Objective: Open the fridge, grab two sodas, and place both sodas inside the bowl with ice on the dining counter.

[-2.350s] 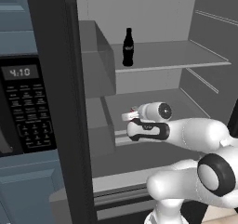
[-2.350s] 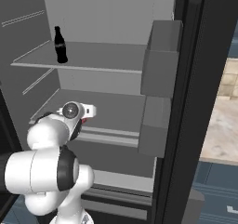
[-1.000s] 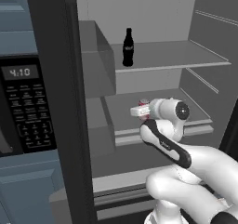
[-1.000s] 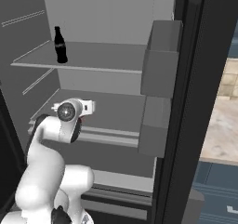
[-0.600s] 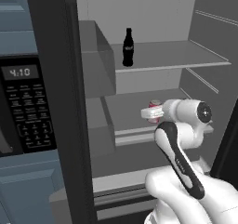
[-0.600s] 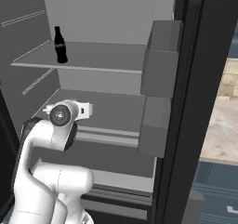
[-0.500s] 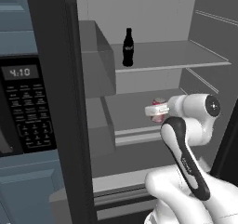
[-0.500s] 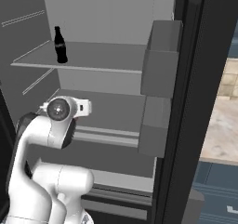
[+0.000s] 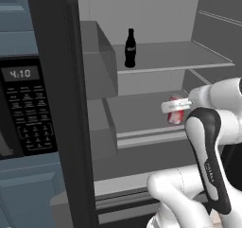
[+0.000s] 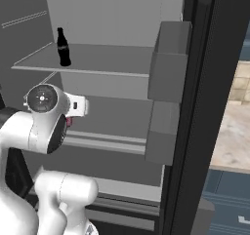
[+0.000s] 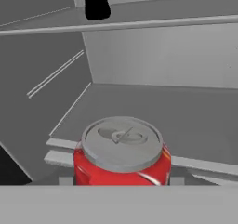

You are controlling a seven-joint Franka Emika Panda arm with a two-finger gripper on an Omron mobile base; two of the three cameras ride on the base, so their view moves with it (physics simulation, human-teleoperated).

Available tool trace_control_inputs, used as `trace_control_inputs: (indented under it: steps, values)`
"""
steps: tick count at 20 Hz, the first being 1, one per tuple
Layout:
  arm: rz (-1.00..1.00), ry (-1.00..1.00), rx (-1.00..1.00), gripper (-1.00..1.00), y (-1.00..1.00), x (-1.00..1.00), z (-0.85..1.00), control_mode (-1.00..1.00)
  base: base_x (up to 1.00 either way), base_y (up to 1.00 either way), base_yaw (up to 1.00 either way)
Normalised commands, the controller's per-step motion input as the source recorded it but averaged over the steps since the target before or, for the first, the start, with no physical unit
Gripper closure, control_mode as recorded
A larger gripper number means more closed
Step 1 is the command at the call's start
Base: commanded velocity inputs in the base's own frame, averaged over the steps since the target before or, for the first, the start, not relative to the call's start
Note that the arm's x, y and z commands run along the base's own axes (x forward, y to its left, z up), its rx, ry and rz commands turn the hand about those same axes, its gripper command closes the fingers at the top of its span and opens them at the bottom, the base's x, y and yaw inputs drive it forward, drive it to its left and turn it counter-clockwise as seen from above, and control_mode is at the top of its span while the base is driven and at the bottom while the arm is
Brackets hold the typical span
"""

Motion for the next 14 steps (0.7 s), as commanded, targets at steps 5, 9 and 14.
trace_control_inputs:
  steps: [5, 9, 14]
  values:
    - [0.00, -0.03, 0.01, 1.00, -0.12, -1.00, 0.06, -1.00, 0.00, 0.00, 0.00]
    - [0.00, -0.10, 0.00, 1.00, -0.05, -1.00, 0.16, -1.00, 0.00, 0.00, 0.00]
    - [0.00, -0.09, 0.00, 1.00, 0.03, -0.81, 0.33, -1.00, 0.00, 0.00, 0.00]
